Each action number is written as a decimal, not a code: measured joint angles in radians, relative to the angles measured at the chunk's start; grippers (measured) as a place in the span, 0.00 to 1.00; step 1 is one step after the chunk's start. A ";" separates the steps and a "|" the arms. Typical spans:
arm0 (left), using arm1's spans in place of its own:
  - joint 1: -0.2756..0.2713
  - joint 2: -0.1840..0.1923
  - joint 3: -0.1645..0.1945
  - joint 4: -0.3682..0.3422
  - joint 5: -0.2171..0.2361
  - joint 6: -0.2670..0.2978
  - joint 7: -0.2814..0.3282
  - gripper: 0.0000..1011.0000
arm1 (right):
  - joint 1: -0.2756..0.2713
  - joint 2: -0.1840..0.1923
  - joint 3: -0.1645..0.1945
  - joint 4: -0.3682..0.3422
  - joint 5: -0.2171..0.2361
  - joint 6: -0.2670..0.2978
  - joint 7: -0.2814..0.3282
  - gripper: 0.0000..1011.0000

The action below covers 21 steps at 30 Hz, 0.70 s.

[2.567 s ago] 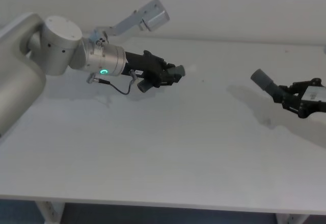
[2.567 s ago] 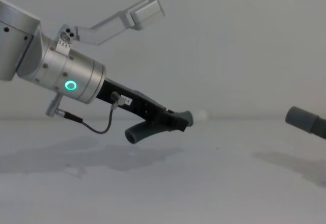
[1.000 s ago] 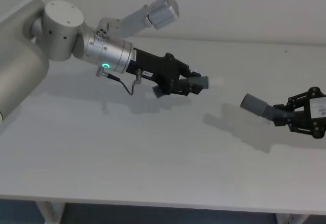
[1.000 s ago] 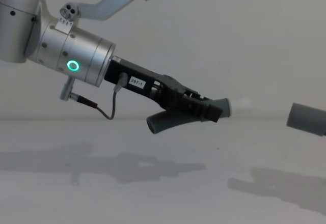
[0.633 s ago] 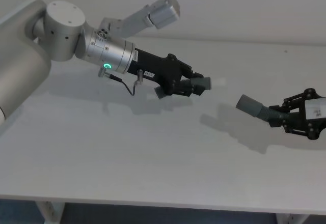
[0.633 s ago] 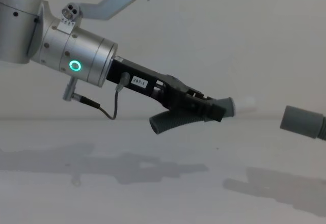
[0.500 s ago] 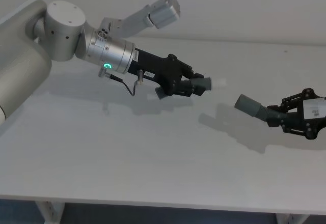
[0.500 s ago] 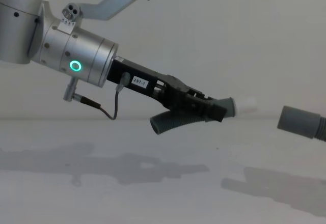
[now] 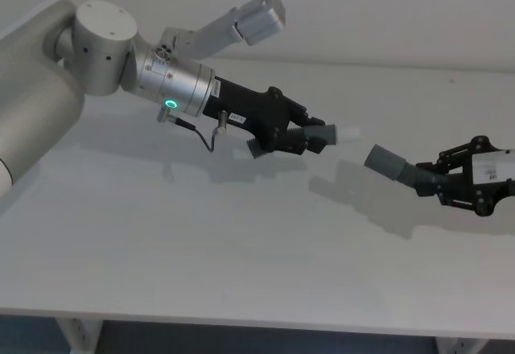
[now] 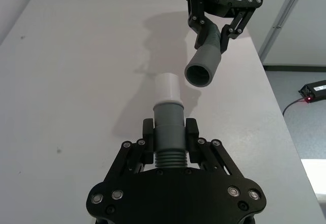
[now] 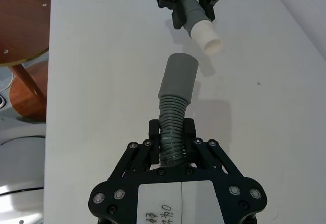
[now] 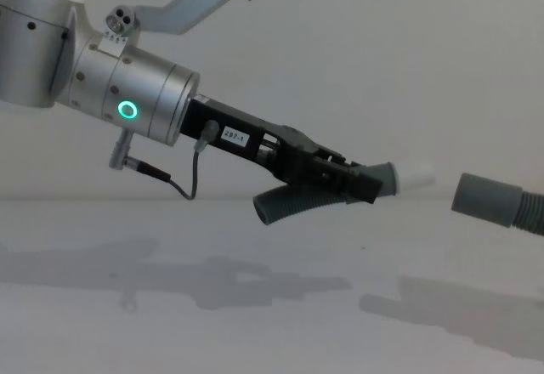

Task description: Use both hands to pick up one end of the pipe from the table, align the ends, and insert them.

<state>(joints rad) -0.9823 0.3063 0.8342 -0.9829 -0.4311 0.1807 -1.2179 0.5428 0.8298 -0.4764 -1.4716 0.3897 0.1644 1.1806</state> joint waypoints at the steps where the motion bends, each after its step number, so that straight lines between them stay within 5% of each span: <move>1: -0.002 -0.001 0.002 0.003 -0.001 -0.002 -0.003 0.35 | 0.001 -0.001 -0.001 0.001 0.000 0.000 -0.001 0.26; 21: -0.012 -0.009 0.021 0.021 -0.020 -0.011 -0.021 0.35 | 0.033 -0.016 -0.029 0.026 -0.006 -0.003 -0.015 0.26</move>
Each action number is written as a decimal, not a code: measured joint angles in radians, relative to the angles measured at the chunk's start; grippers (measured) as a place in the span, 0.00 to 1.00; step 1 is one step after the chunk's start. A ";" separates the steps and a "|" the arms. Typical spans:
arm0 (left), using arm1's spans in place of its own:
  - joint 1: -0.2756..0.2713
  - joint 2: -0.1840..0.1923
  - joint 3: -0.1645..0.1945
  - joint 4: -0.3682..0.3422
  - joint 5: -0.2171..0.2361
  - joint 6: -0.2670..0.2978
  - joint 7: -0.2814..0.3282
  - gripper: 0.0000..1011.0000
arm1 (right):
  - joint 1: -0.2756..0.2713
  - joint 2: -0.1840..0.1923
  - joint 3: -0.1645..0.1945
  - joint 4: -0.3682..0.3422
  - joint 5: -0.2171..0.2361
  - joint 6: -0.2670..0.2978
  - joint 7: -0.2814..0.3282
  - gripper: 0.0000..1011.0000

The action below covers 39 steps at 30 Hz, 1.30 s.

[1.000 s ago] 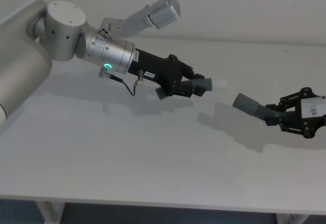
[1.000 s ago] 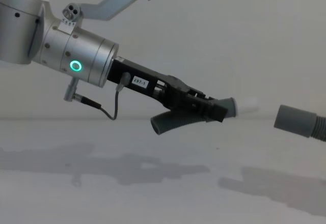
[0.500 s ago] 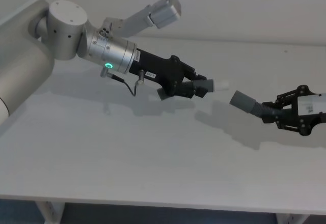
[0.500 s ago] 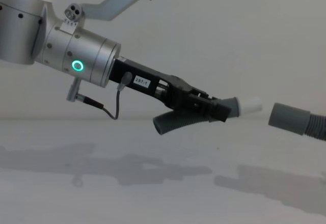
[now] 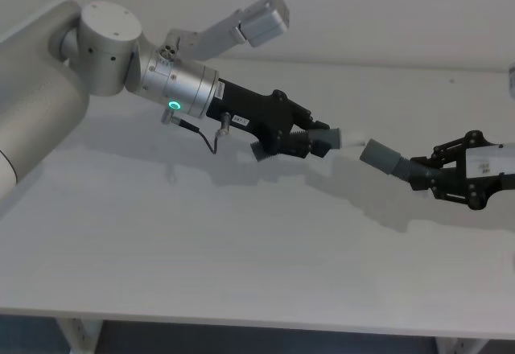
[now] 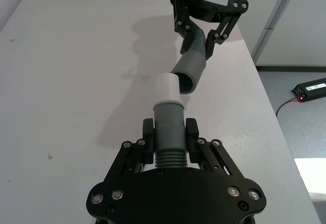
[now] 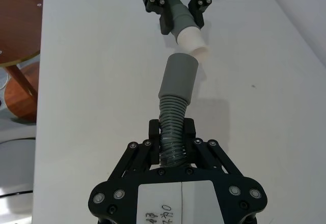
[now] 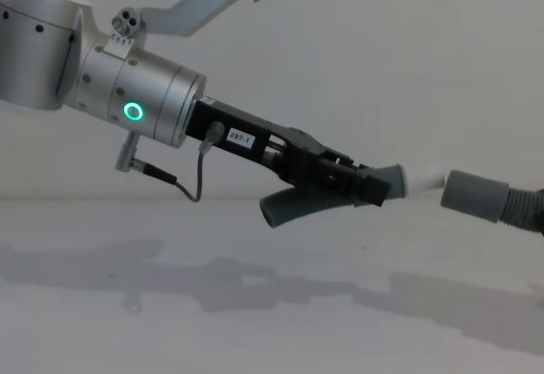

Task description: Use both hands to pick up one end of the pipe from the table, align the ends, and insert them.

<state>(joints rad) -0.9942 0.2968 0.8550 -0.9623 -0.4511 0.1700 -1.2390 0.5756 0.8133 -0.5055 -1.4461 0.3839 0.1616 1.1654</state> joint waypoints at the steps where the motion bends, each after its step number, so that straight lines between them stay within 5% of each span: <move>1: 0.000 0.000 0.001 0.000 -0.001 0.000 0.000 0.35 | 0.001 -0.001 -0.001 0.001 0.000 0.000 0.000 0.26; 39: -0.022 -0.005 0.046 0.017 -0.024 0.016 -0.022 0.35 | 0.057 -0.016 -0.042 0.045 0.008 -0.013 0.007 0.26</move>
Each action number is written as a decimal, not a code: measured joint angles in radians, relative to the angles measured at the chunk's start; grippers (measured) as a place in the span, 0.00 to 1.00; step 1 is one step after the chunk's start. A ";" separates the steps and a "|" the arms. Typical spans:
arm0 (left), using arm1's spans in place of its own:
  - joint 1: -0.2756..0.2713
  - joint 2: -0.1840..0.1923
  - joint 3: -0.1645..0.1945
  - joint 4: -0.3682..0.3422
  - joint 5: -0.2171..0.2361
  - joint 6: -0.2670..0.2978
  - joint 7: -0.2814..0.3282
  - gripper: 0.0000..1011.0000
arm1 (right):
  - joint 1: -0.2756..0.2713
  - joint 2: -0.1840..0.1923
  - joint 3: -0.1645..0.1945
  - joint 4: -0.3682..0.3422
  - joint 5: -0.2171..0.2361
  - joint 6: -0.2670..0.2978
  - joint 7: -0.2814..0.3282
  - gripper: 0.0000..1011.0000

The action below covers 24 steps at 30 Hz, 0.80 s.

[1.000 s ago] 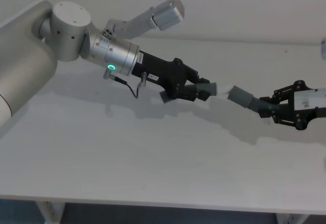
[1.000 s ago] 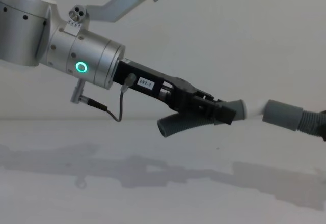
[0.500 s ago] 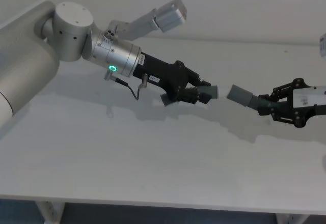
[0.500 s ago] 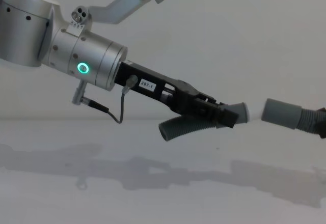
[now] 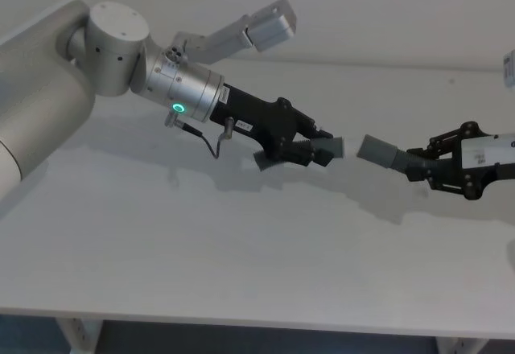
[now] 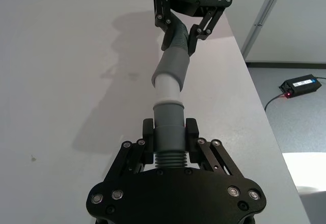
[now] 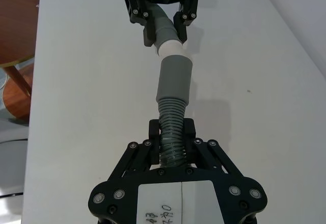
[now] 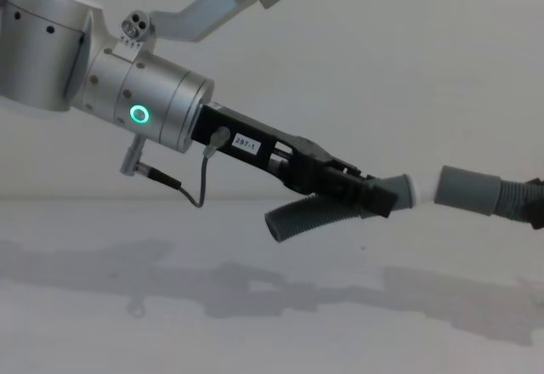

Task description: Use both hands to pick up one end of the pipe from the table, align the ends, and insert them.

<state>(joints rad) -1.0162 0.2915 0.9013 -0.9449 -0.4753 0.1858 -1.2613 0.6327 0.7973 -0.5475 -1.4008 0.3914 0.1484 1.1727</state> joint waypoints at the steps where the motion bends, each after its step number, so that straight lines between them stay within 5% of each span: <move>1: 0.000 0.000 0.001 0.000 0.000 0.000 0.000 0.35 | 0.001 0.000 -0.001 0.001 0.000 0.000 0.000 0.26; 24: -0.006 0.000 0.009 0.006 -0.002 0.000 0.012 0.35 | 0.011 -0.001 -0.010 0.008 0.002 -0.004 0.008 0.26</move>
